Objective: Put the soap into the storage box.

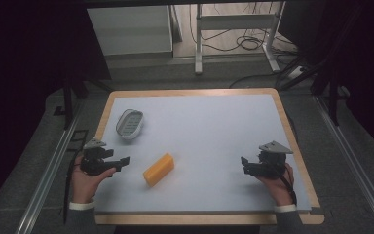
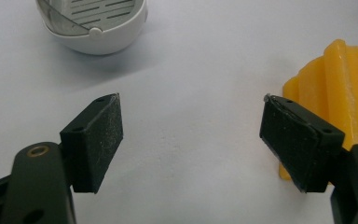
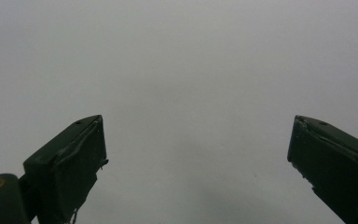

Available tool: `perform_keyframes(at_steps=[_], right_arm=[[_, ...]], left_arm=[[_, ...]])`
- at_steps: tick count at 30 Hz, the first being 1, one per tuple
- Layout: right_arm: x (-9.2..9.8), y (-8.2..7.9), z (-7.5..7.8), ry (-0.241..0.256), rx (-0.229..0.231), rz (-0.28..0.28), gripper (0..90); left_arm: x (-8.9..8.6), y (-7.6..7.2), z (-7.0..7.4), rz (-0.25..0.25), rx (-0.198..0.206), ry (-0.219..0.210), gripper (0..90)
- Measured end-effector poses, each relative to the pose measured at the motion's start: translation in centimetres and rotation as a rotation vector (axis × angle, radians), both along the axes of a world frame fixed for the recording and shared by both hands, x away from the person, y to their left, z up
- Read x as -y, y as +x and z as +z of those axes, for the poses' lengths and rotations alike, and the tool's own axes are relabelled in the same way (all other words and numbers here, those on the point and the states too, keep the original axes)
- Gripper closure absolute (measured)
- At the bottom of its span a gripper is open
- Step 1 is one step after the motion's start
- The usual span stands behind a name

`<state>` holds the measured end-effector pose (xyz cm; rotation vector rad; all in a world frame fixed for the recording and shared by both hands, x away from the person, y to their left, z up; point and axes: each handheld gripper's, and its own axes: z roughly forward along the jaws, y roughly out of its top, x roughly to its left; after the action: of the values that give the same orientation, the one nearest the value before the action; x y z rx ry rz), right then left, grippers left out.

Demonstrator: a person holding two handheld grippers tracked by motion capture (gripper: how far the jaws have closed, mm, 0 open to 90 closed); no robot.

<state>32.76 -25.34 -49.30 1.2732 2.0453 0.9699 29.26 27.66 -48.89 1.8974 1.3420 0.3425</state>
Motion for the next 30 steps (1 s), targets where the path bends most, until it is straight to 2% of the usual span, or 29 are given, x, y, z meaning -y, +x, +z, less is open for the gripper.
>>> perform_keyframes(at_steps=[2,4,8,13,19,24,28,30], right_arm=[[0.6,-0.1,0.2,0.055,-0.013,0.002,5.5],[0.9,-0.1,0.3,0.063,-0.006,0.001,5.9],[1.2,-0.1,0.1,0.054,-0.016,-0.007,5.9],[1.2,-0.2,-0.3,0.043,-0.029,0.003,6.4],[0.9,-0.3,-0.2,0.032,-0.022,0.025,6.5],[1.1,-0.4,-0.1,0.038,-0.015,0.022,6.6],[1.4,-0.2,-0.8,0.042,-0.029,0.019,7.0],[1.4,-0.1,-1.0,0.038,-0.039,0.026,7.0]], left_arm=[[-0.1,0.1,-0.1,-0.001,-0.003,0.0,21.7],[-0.1,0.2,-0.2,-0.002,-0.007,0.004,22.2],[-0.3,0.5,-0.5,0.01,-0.028,0.007,22.5],[-0.1,0.4,-0.5,-0.004,-0.02,0.006,22.0],[-0.3,0.2,-0.2,0.003,-0.011,0.003,22.1],[-0.2,0.1,-0.1,0.001,-0.006,0.008,22.3],[1.0,-0.1,0.7,-0.028,0.04,0.024,23.9],[1.2,-0.1,0.8,-0.03,0.042,0.024,24.8]])
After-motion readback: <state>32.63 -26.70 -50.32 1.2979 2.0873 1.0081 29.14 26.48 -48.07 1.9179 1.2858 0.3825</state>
